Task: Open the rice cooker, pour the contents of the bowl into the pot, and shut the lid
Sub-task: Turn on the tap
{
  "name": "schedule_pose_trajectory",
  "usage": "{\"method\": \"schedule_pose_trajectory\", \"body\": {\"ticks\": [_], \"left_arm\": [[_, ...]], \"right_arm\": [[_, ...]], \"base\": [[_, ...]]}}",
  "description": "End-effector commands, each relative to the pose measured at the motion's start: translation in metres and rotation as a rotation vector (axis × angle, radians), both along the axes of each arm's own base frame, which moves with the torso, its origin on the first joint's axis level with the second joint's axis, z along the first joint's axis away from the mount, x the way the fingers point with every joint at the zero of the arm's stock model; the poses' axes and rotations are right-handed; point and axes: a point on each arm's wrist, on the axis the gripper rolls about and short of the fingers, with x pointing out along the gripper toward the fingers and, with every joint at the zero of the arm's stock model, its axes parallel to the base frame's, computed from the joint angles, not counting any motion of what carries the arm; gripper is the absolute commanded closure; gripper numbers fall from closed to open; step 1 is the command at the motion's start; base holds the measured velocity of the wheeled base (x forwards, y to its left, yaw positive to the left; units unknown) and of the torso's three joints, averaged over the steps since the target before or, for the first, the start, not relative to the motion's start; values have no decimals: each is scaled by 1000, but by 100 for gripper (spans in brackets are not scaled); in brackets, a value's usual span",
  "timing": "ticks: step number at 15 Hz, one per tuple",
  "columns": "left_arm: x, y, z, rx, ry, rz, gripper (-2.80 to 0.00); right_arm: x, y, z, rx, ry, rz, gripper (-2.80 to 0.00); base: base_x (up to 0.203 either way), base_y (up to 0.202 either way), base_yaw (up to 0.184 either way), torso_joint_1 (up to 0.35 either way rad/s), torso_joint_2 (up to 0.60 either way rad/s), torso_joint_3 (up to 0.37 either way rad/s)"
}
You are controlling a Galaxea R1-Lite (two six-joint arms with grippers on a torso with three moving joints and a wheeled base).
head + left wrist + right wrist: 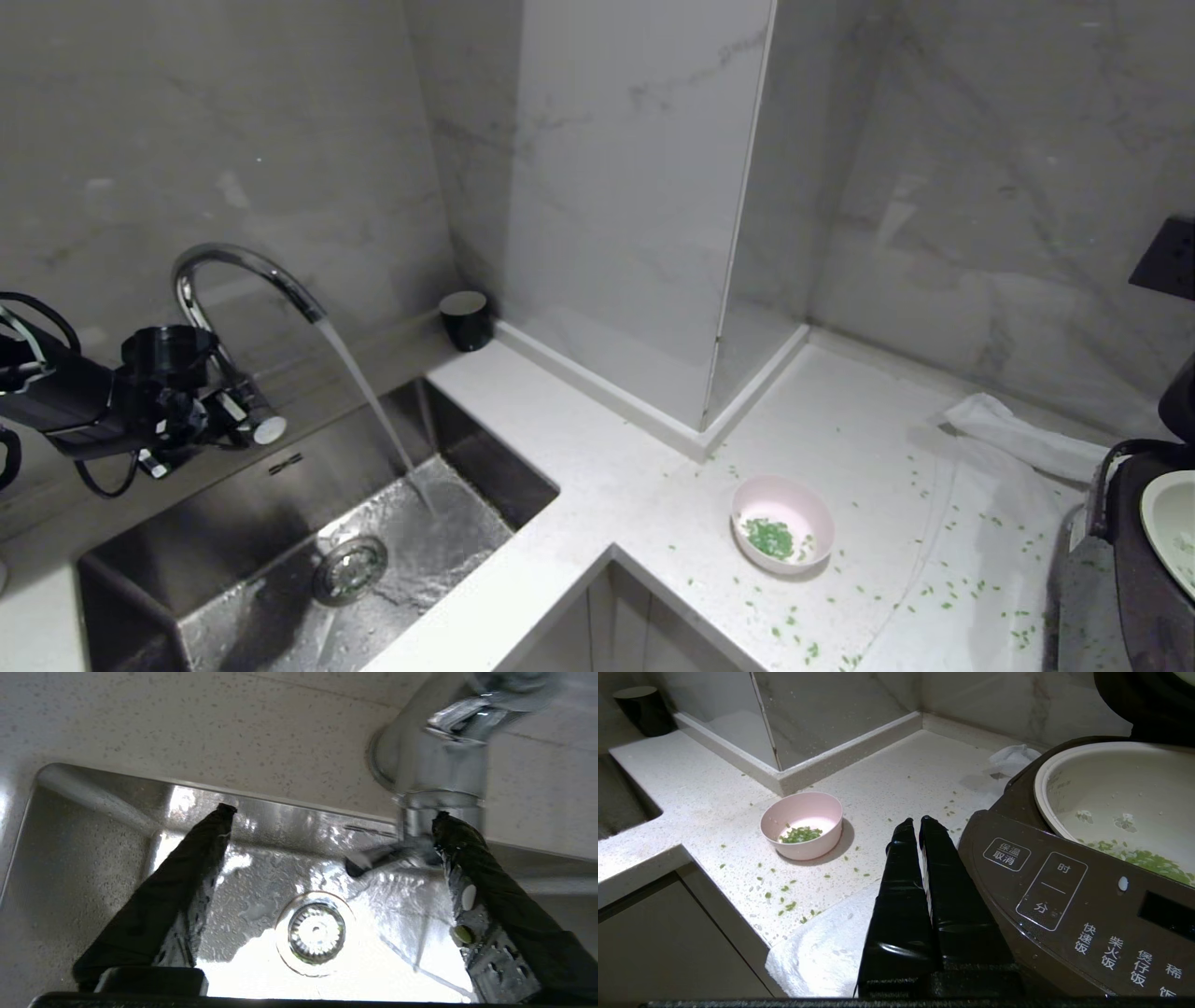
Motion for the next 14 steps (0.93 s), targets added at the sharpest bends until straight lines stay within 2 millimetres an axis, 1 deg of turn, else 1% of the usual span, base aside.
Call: {"method": "schedule_pose_trajectory", "body": {"ticks": [1, 2, 4, 8, 9, 10, 14], "left_arm": [[-7, -8, 23, -4, -51, -31, -280], [-8, -13, 26, -10, -54, -48, -280], [-11, -18, 22, -17, -36, -59, -280], [-8, -17, 7, -29, -9, -57, -280], [-6, -15, 5, -29, -11, -54, -280], [-3, -15, 3, -30, -12, -52, 0], [3, -12, 3, -32, -33, -42, 0]], "right_arm": [[0, 0, 0, 0, 1, -1, 0], [0, 0, 0, 0, 1, -1, 0], [0, 0, 0, 0, 1, -1, 0], [0, 0, 0, 0, 1, 1, 0], [0, 0, 0, 0, 1, 1, 0], [0, 0, 0, 0, 1, 1, 0], [0, 0, 0, 0, 1, -1, 0]], "base": [[0, 0, 0, 0, 0, 0], [0, 0, 0, 0, 0, 0], [0, 0, 0, 0, 0, 0], [0, 0, 0, 0, 0, 0], [0, 0, 0, 0, 0, 0], [0, 0, 0, 0, 0, 0], [0, 0, 0, 0, 0, 0]]}}
